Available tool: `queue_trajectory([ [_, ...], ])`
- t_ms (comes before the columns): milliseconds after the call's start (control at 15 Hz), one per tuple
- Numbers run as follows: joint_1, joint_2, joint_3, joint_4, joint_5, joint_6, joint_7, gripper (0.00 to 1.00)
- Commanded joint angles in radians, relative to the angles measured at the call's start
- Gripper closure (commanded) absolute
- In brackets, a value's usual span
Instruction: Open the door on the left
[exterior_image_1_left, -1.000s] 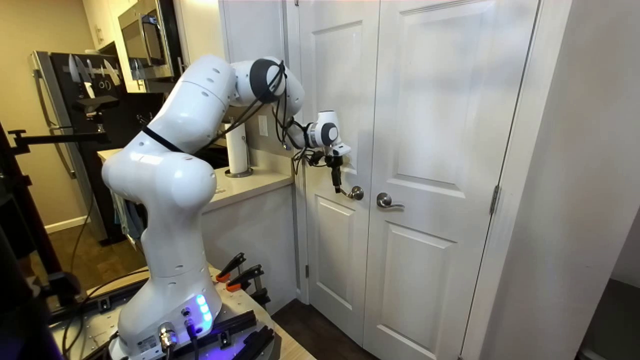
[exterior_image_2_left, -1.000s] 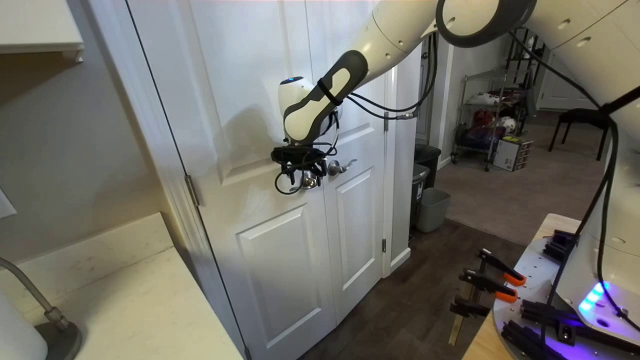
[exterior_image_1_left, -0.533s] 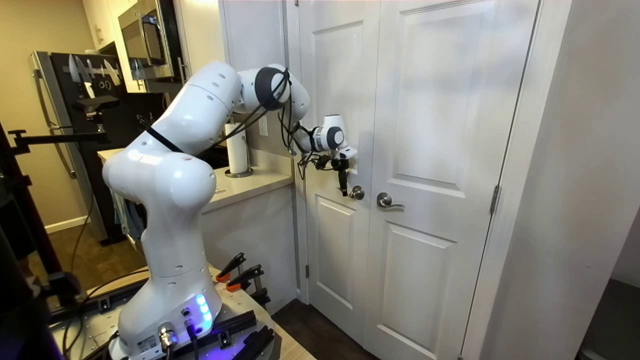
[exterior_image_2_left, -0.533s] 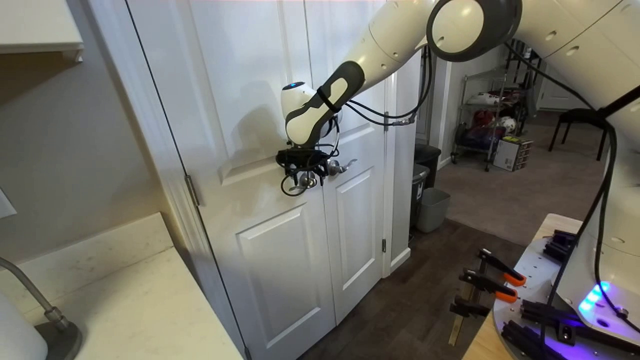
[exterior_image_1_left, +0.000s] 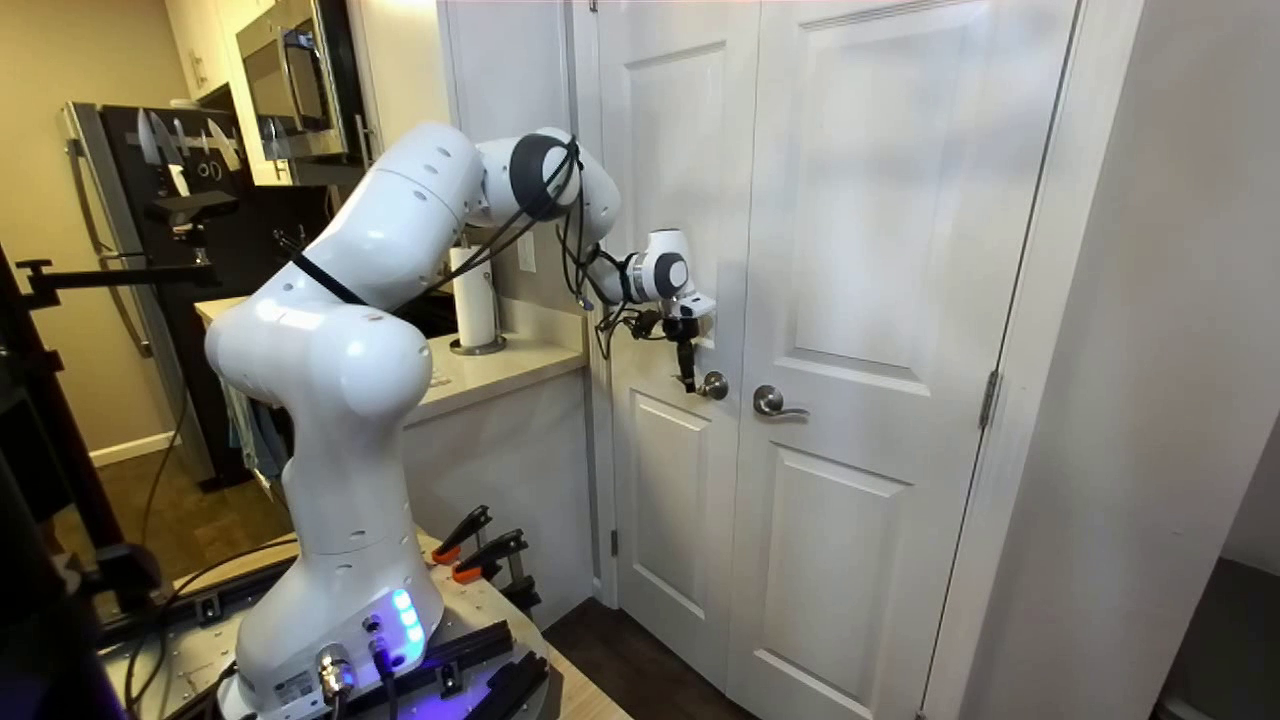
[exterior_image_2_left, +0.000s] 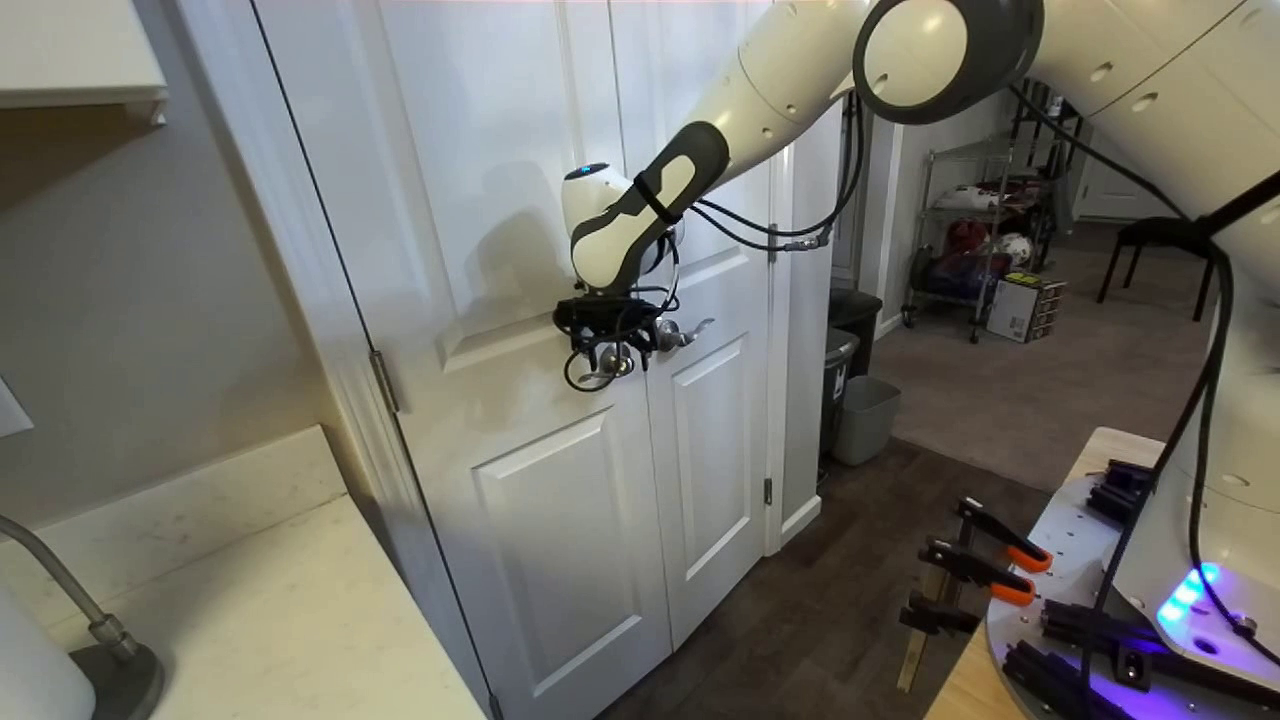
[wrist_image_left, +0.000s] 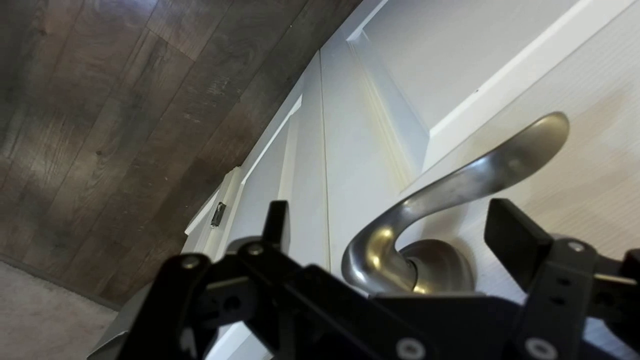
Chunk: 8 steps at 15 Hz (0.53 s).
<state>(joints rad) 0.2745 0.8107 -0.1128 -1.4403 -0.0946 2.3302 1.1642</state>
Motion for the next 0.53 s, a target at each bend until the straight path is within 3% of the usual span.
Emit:
queue_trajectory([
  [0, -0.020, -0.024, 0.015, -0.021, 0.007, -0.012, -0.031, 0.00],
  [467, -0.015, -0.055, 0.037, -0.065, 0.023, -0.011, -0.033, 0.00],
])
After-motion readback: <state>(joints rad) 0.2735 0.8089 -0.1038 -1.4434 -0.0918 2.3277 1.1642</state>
